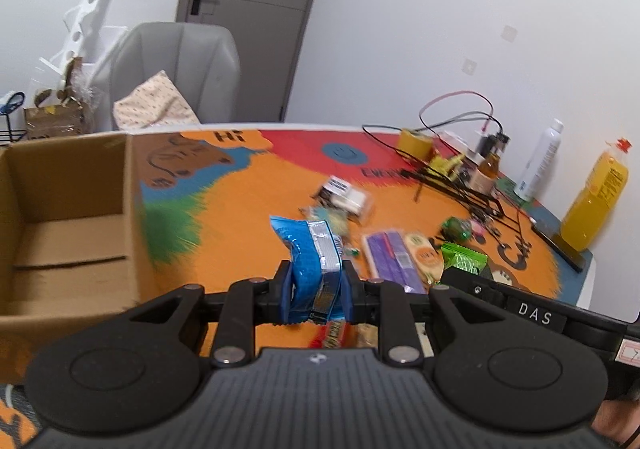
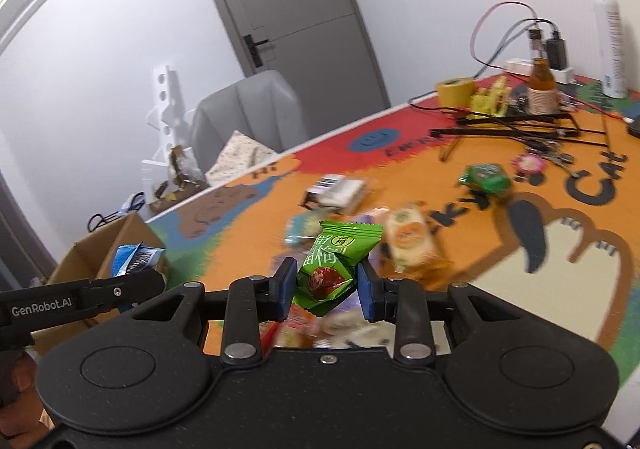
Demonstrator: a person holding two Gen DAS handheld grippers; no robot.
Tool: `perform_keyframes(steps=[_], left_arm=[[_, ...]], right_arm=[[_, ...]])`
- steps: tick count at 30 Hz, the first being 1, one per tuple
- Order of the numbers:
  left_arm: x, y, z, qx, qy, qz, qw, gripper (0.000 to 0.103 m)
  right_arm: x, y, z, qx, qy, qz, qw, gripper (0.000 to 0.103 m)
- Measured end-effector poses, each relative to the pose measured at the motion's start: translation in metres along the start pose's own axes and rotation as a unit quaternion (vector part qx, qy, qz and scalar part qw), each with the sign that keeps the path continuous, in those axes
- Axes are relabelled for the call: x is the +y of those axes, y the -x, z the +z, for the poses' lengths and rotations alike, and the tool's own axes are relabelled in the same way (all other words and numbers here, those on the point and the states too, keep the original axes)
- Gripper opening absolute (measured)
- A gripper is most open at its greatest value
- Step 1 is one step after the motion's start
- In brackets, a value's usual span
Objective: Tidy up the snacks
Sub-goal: 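Carry both snacks to the cardboard box and release them inside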
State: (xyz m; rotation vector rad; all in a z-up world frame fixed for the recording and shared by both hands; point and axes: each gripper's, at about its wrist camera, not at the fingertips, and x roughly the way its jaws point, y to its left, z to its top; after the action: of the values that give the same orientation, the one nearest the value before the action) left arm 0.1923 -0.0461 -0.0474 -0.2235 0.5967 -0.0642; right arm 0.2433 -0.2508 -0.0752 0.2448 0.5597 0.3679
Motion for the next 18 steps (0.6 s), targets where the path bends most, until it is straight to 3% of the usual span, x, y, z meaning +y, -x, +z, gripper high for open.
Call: perform_keyframes(steps=[18], left_arm=[[0.063,0.055,0.022,-0.051,0.042,0.069,0.9954,0.023]], right_arm=[[0.086,-0.018,0.018,0.01,0.047,0.094,0.994,0.031]])
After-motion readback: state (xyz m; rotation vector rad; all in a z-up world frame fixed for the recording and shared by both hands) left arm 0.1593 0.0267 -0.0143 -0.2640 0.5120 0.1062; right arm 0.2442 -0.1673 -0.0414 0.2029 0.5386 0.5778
